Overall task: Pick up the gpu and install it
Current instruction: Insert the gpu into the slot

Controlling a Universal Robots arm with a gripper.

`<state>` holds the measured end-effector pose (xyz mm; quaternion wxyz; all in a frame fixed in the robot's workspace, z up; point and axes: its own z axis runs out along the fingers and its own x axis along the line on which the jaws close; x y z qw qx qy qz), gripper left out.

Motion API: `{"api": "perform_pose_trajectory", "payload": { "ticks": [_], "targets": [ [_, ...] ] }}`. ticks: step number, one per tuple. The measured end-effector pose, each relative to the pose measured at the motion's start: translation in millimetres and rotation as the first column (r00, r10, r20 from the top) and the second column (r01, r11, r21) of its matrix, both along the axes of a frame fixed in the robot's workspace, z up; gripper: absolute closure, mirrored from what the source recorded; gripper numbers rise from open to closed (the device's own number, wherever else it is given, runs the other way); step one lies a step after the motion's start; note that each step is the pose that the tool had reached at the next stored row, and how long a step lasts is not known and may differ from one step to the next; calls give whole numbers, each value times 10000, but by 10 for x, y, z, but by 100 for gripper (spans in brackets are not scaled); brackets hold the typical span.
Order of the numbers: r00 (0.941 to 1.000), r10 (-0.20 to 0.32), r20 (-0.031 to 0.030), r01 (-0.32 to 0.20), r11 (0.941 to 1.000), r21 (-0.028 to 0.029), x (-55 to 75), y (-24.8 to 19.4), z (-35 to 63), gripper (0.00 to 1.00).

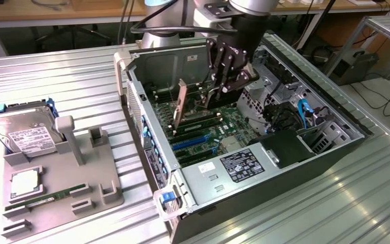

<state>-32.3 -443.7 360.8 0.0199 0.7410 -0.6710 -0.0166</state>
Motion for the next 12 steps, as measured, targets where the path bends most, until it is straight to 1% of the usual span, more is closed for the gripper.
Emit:
{"api": "perform_pose_trajectory", "payload": {
  "ticks": [4,8,9,12],
  "targets": [
    [10000,-72,7,72,10000,-1,-40,-1,-79,74],
    [10000,-79,11,79,10000,8,-84,-6,-136,74],
    [10000,-83,12,83,10000,15,-96,-6,-150,74],
    [9999,-107,12,106,9999,62,-123,-6,-180,74]
  ]
}}
